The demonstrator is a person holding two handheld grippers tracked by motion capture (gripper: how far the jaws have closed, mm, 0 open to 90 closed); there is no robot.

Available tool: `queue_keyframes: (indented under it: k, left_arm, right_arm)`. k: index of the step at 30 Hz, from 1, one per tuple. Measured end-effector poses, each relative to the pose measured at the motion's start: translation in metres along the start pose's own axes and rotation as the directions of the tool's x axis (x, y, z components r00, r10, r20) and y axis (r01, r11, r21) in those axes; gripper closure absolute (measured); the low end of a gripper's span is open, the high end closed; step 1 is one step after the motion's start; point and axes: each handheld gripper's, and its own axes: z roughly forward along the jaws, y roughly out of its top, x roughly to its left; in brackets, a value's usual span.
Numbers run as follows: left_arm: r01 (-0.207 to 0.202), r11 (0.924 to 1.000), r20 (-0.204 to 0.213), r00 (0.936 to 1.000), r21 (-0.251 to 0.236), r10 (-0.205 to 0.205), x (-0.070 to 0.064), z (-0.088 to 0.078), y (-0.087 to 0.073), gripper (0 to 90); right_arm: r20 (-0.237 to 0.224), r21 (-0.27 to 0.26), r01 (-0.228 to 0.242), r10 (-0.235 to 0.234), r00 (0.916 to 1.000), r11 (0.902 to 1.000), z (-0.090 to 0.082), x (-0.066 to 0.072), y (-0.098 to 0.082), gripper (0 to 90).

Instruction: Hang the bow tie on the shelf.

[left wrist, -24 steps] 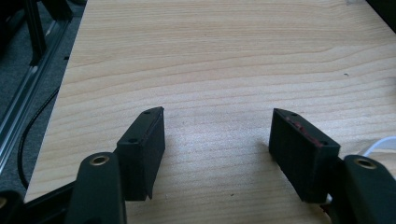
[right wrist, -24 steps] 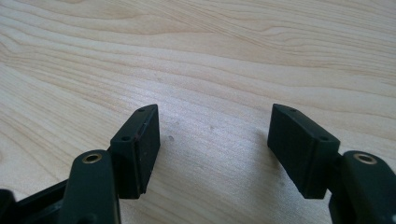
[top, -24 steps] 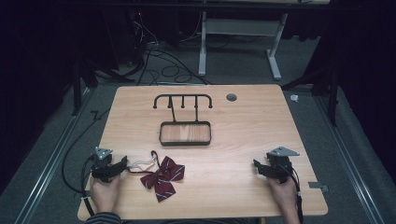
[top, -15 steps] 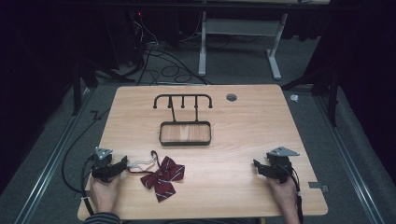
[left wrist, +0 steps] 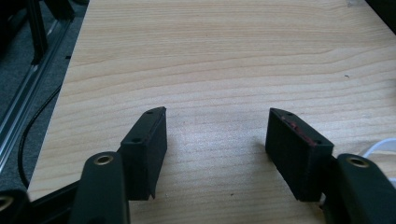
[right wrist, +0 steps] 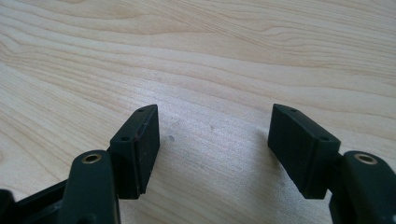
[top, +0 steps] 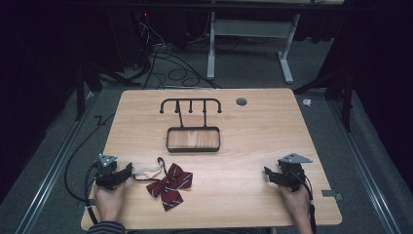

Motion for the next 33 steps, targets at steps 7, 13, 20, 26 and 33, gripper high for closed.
queue_keyframes:
  k: [7, 13, 20, 26, 33]
  left_arm:
    - [0.025, 0.9997, 0.015, 0.9996, -0.006, -0.025, 0.003, -0.001, -0.001, 40.8]
    - [0.038, 0.9992, 0.027, 0.999, -0.014, -0.037, 0.004, -0.004, -0.002, 41.4]
    - [0.028, 0.9995, 0.047, 0.9985, -0.017, -0.027, 0.003, -0.012, 0.001, 43.1]
    - [0.015, 0.9999, 0.089, 0.9959, -0.008, -0.014, -0.001, -0.024, 0.006, 47.8]
    - [-0.007, 0.9999, 0.131, 0.9913, -0.015, 0.009, -0.011, -0.034, 0.01, 49.8]
  right_arm:
    - [0.0, 0.0, 0.0, 0.0, 1.0, 1.0, 0.0, 0.0, 0.0, 35.5]
    - [0.0, 0.0, 0.0, 0.0, 1.0, 1.0, 0.0, 0.0, 0.0, 35.5]
    - [0.0, 0.0, 0.001, -0.001, 1.0, 1.0, 0.0, 0.0, 0.0, 35.5]
    - [0.001, 0.0, 0.0, 0.0, 1.0, 1.0, 0.0, 0.0, 0.0, 35.6]
    - [0.0, -0.001, 0.002, -0.002, 1.0, 1.0, 0.0, 0.0, 0.0, 35.6]
